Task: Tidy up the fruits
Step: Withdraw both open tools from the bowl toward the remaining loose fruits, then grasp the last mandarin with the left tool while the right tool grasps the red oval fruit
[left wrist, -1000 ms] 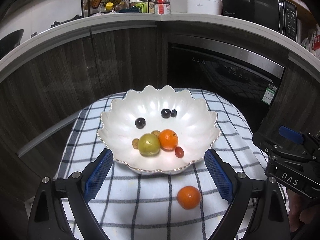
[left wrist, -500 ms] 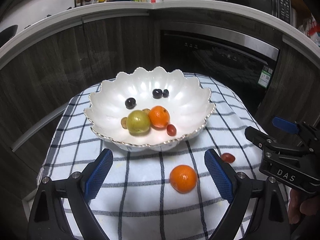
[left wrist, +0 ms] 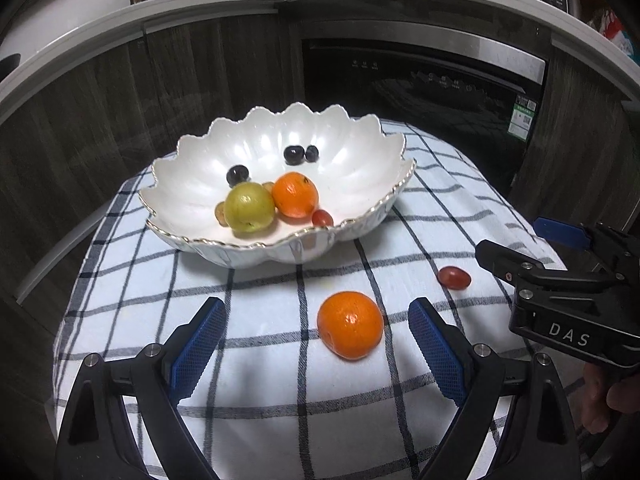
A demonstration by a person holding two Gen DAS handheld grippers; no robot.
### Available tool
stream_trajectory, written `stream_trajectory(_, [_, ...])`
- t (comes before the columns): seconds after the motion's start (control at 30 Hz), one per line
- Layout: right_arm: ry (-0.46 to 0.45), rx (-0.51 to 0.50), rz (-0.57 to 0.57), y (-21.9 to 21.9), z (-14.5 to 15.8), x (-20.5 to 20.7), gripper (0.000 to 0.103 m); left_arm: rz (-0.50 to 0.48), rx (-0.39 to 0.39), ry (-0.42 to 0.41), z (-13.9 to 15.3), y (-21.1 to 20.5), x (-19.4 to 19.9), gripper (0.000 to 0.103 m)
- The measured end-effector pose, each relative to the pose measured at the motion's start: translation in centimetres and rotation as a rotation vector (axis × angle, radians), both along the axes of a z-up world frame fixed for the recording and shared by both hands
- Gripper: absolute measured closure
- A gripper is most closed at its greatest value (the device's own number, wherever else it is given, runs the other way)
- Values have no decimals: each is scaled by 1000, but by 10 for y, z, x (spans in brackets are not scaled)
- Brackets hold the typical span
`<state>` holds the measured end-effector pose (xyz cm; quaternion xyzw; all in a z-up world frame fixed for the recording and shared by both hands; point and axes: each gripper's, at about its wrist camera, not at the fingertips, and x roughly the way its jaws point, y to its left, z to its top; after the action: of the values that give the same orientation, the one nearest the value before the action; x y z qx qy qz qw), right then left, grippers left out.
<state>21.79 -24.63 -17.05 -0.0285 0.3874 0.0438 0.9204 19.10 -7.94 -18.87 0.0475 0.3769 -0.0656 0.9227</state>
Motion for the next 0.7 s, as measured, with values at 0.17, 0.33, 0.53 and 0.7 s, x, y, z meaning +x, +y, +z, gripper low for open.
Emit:
stream_trajectory(0.17, [12,-12,28,6,-8,1,24,-10,-7,14,-9,-2,2,16])
stream_trajectory(0.33, [28,-6,45,9,-16,3,24,-16,-6,28,-16,-5,4,18])
stream_trajectory(0.53, [52,8,53,9,-25,8,30,-23,-8,41,-21,-9,10,24])
stream_trajectory(0.7, [82,4,74,13,-33,13,39,-37,-12,59,-27,-12,16,32])
